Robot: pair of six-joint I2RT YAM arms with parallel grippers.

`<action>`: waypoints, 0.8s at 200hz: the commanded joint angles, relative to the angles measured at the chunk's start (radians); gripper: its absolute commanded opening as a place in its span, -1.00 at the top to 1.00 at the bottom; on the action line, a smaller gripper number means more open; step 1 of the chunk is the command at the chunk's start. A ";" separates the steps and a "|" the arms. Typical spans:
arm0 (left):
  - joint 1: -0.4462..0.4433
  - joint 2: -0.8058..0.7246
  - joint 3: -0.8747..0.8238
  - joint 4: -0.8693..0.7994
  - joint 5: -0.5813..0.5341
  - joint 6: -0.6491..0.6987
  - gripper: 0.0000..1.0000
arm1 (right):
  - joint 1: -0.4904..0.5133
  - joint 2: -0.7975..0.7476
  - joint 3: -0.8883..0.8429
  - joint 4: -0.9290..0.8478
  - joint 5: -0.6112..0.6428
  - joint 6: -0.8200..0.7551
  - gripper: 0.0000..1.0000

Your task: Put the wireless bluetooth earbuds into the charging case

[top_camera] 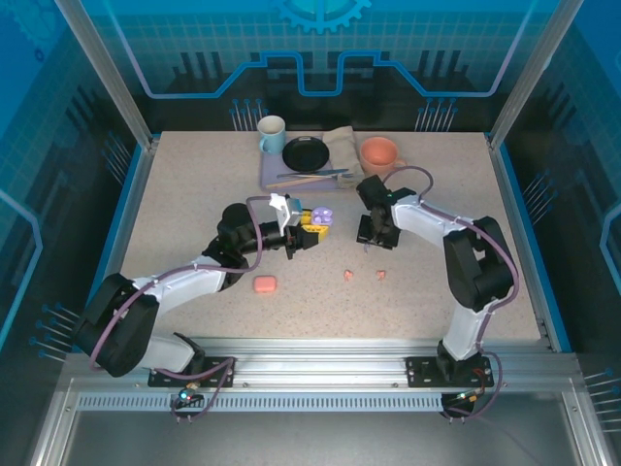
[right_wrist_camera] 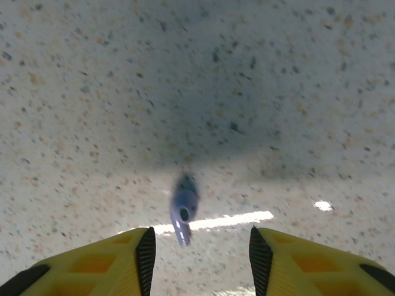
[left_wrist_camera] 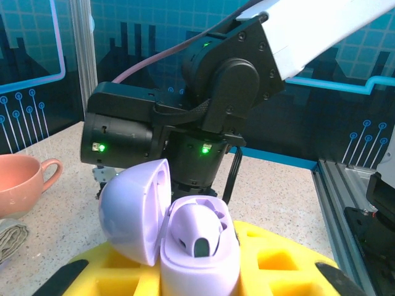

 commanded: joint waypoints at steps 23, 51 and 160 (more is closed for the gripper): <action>0.013 -0.018 -0.021 0.058 -0.006 0.008 1.00 | 0.025 0.078 0.071 -0.012 0.025 0.011 0.12; 0.016 -0.017 -0.021 0.060 -0.006 0.004 1.00 | 0.029 0.103 0.076 -0.011 0.034 0.014 0.17; 0.019 -0.011 -0.016 0.060 -0.001 -0.001 1.00 | 0.031 0.128 0.046 0.004 0.034 0.020 0.28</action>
